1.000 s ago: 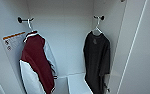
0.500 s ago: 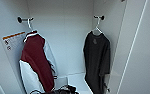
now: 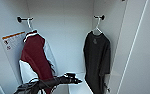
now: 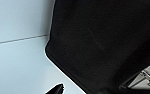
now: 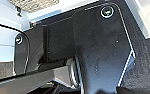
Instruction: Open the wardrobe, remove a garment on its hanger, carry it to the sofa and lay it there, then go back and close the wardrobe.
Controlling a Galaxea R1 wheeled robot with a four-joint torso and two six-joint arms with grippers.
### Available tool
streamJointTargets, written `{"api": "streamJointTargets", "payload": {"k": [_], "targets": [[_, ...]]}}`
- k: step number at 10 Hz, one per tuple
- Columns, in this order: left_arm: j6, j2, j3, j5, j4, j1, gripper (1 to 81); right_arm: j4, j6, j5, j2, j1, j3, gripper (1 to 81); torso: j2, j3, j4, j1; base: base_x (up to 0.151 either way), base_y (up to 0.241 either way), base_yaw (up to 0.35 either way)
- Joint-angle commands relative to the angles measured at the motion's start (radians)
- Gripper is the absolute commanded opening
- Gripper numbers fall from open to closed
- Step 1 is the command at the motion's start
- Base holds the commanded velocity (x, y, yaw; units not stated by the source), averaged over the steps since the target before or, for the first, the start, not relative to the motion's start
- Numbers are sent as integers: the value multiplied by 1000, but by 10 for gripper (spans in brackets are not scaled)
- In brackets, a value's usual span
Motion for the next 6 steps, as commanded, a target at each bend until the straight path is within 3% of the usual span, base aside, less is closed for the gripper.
{"api": "streamJointTargets", "payload": {"k": [1, 2, 3, 6], "targets": [[-18, 26, 18, 74, -77, -296, 811, 11, 2, -43, 3, 48, 7, 811, 0, -85, 0, 0, 0, 0, 0], [-30, 36, 18, 85, -79, -340, 811, 12, 2, -34, 3, 50, 7, 811, 0, -97, 0, 0, 0, 0, 0], [-44, 52, 18, 88, -80, -385, 811, 11, 2, -32, 3, 48, 7, 811, 0, -20, 0, 0, 0, 0, 0], [-108, 79, 19, 131, -121, -540, 811, 11, 2, -34, 3, 48, 4, 811, 1, -56, 0, 1, 0, 0, 0]]}}
